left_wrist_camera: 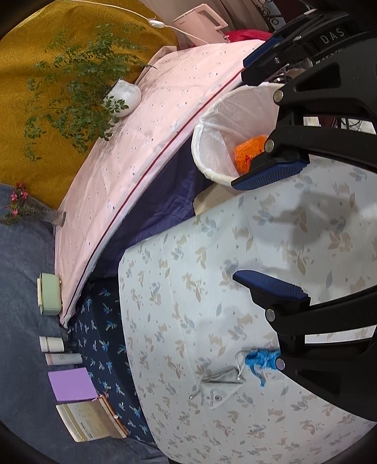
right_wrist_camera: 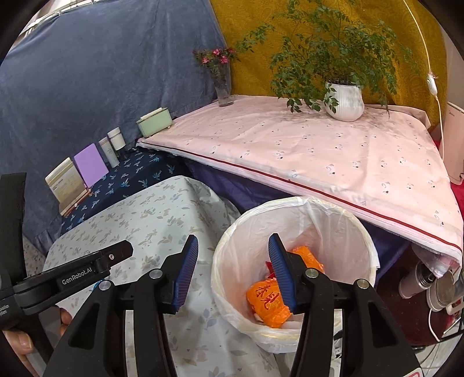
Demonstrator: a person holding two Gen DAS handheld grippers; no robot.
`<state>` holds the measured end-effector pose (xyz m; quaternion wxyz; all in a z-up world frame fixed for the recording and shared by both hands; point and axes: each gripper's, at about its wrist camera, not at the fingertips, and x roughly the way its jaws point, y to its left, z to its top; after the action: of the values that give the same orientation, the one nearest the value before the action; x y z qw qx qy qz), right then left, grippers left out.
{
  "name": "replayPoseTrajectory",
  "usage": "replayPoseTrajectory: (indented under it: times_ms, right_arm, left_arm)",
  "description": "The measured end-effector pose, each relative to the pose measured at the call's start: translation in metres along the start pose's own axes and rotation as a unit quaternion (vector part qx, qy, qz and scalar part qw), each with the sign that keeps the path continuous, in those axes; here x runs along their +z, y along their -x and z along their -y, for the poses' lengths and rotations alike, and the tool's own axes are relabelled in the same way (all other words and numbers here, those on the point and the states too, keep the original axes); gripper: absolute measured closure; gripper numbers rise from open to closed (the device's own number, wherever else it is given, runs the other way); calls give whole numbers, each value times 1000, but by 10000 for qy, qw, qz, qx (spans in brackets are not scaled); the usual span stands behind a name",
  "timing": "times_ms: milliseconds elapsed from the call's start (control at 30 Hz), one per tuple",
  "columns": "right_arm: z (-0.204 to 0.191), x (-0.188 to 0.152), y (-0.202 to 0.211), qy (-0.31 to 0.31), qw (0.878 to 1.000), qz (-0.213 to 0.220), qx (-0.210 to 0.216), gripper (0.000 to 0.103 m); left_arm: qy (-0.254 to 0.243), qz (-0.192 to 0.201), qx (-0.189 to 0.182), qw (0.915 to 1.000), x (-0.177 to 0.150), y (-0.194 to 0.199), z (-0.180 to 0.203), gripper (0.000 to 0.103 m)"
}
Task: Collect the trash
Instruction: 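Move both open tools from the bin back to the table, then grasp the blue plastic bag with the left tool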
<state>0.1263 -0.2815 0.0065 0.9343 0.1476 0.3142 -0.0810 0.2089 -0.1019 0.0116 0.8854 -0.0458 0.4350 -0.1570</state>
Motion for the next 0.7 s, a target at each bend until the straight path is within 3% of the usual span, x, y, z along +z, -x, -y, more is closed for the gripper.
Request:
replayPoseTrajectory:
  times_ms: [400, 533, 700]
  right_arm:
    - [-36, -8, -13, 189, 9995, -148, 185, 53]
    - [-48, -12, -21, 244, 9991, -237, 259, 53]
    - [-64, -22, -37, 309, 9981, -406, 341, 53]
  left_arm:
    - [-14, -110, 602, 9981, -15, -7, -49, 49]
    - [-12, -296, 868, 9958, -27, -19, -73, 42]
    - [82, -598, 1104, 9921, -43, -38, -105, 42]
